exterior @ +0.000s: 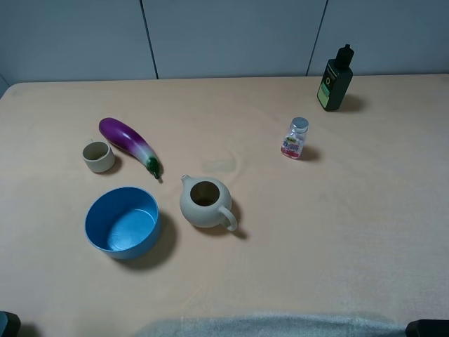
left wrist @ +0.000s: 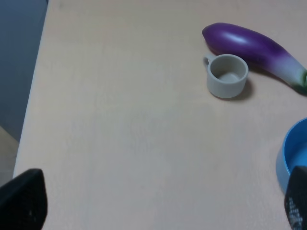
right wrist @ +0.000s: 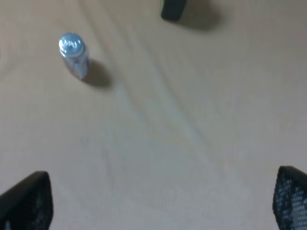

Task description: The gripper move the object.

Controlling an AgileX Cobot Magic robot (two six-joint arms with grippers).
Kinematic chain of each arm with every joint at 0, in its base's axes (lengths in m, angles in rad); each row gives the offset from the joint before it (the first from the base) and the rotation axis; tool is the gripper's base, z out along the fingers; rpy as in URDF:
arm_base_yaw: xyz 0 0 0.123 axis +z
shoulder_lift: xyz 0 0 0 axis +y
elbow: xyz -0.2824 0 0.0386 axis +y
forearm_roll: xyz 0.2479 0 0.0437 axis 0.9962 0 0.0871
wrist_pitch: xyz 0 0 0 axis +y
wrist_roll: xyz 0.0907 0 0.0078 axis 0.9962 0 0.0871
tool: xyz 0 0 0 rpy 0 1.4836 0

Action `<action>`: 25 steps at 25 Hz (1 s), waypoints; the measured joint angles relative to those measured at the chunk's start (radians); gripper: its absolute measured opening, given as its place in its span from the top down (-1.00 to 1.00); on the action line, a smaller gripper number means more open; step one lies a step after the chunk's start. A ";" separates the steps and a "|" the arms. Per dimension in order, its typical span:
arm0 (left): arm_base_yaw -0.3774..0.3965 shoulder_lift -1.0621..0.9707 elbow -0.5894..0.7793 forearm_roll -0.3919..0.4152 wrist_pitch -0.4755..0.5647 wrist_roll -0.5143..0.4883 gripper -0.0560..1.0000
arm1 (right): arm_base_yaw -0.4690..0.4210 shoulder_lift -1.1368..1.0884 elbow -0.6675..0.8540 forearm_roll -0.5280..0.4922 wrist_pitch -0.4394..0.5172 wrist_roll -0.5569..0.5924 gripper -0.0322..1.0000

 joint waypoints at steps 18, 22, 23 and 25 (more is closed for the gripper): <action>0.000 0.000 0.000 0.000 0.000 0.000 -0.99 | 0.000 -0.458 0.353 -0.003 -0.036 0.109 -0.40; 0.000 0.000 0.000 0.000 0.000 0.000 -0.99 | -0.037 -0.567 0.457 -0.003 -0.117 0.177 -0.40; 0.000 0.000 0.000 0.000 0.000 0.000 -0.99 | -0.057 -0.591 0.481 -0.003 -0.137 0.187 -0.40; 0.000 0.000 0.000 0.000 0.000 0.000 -0.99 | -0.121 -0.633 0.519 -0.003 -0.173 0.196 -0.40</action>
